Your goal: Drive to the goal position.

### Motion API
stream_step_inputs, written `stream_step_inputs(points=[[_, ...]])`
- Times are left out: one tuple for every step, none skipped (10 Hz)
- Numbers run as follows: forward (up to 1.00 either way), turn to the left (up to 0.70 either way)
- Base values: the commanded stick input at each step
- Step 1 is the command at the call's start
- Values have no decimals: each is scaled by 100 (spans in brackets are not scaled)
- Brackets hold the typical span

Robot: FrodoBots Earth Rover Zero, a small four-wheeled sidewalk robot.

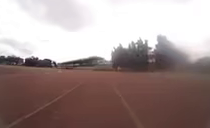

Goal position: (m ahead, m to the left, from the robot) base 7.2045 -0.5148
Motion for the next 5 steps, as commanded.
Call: stream_step_inputs(points=[[100, 0], [100, 0], [100, 0], [100, 0], [100, 0]])
